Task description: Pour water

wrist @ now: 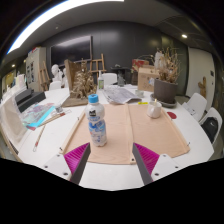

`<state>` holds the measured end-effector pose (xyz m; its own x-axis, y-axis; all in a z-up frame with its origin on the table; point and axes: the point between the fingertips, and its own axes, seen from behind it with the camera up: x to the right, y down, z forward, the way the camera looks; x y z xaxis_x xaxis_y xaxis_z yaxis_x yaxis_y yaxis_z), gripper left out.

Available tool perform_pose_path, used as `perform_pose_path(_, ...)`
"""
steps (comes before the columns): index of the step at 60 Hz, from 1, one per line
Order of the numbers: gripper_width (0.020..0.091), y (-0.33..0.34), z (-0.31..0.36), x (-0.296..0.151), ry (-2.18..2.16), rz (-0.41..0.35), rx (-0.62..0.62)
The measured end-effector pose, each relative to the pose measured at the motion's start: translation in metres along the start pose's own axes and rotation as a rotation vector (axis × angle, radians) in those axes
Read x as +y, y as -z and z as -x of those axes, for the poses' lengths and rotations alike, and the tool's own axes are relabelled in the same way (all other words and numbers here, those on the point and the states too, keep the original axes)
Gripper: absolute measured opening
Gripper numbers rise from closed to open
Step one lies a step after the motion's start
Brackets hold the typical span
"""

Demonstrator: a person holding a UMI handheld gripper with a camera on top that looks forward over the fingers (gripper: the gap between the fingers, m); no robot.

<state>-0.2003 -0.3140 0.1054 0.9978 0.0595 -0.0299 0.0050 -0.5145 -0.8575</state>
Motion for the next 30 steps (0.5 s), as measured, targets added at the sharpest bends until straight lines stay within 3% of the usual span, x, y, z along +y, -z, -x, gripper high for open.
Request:
perform_pose_path(14, 0.0852, -0.100, 0.046, -0.024, 0.028, -0.108, 0.020)
perform_pose_path(20, 0.0808, -0.132, 0.052, -0.028, 0.004, -0.121, 0.023)
perform_pose_path(23, 0.0738, -0.142, 0.052, -0.030, -0.008, -0.124, 0.028)
perform_pose_path(27, 0.0540, -0.149, 0.050, -0.035, -0.014, -0.146, 0.045)
perform_pose_path(30, 0.0513, -0.153, 0.050, -0.037, -0.006, -0.153, 0.055)
